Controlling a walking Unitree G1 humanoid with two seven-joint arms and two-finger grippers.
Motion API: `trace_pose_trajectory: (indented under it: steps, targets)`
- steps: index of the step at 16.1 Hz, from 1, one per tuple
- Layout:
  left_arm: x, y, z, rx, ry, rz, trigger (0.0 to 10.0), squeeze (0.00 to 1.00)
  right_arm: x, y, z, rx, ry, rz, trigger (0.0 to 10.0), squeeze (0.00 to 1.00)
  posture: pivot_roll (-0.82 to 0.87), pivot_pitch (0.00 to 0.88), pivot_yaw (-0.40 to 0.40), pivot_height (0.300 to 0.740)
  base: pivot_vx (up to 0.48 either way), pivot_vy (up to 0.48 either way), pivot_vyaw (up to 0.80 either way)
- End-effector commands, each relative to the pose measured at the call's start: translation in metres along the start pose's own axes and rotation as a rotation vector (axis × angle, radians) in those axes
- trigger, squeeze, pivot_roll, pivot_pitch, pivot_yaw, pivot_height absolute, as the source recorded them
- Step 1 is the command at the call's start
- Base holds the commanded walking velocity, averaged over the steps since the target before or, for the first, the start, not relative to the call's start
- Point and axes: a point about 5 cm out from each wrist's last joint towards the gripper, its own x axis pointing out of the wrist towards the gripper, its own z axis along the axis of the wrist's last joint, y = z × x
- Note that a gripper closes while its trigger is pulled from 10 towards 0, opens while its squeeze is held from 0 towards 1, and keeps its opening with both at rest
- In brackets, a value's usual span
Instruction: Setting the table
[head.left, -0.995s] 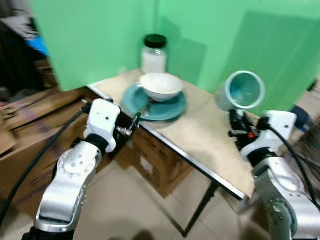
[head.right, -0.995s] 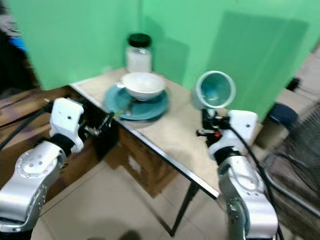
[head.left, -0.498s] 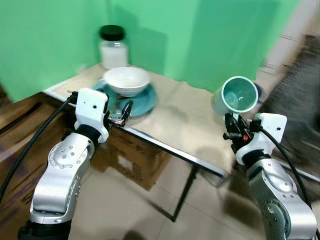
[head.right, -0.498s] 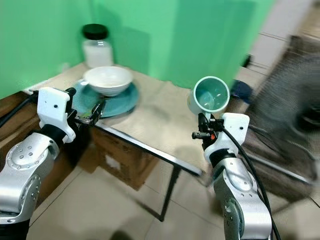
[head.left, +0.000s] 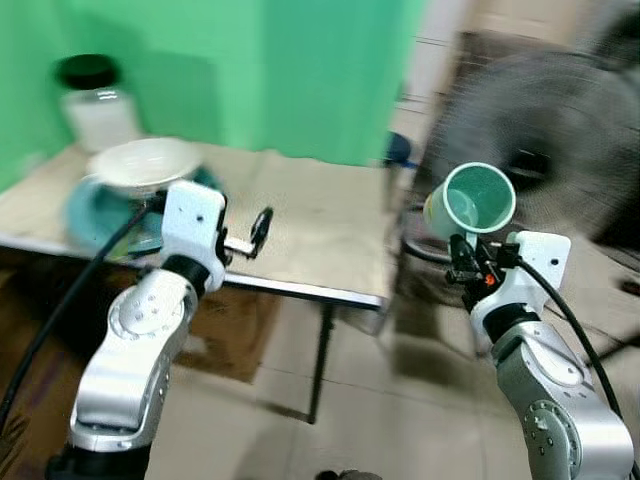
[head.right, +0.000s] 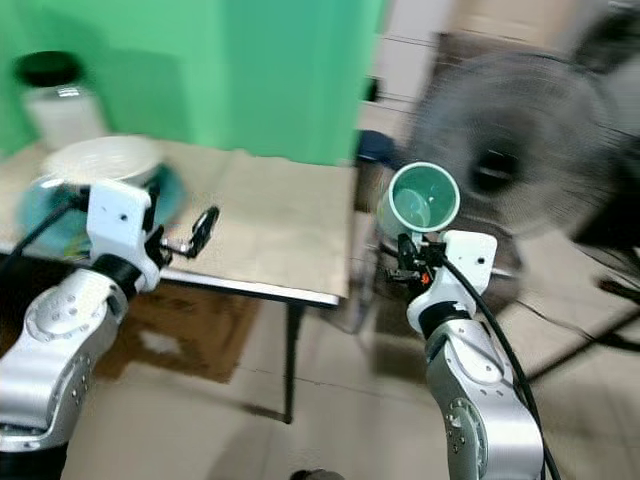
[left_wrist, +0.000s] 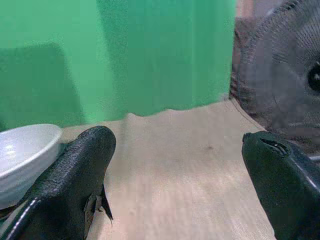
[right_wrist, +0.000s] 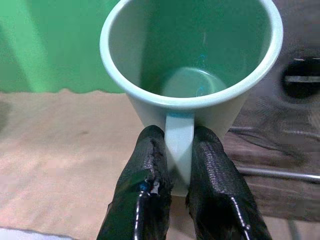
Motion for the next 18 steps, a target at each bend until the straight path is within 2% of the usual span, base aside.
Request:
trace_pose_trajectory:
  steps: [1, 8, 18]
  targets:
    - [0.0019, -0.0017, 0.0007, 0.011, -0.006, 0.015, 10.0, 0.0, 0.0031, 0.0023, 0.0068, -0.01, -0.012, 0.016, 10.0, 0.0, 0.09, 0.0, -0.103, 0.74, 0.0, 0.0, -0.8]
    - [-0.0024, 0.0004, -0.0011, 0.0, -0.005, 0.054, 10.0, 0.0, 0.0084, 0.0049, 0.0081, -0.022, 0.01, 0.043, 10.0, 0.0, 0.1, 0.0, -0.135, 0.74, 0.0, 0.0, -0.8]
    - [-0.0008, -0.0043, -0.0037, 0.001, 0.001, 0.019, 10.0, 0.0, 0.0011, -0.0021, 0.0063, -0.013, 0.035, -0.004, 10.0, 0.0, 0.07, 0.0, -0.109, 0.74, 0.0, 0.0, -0.8]
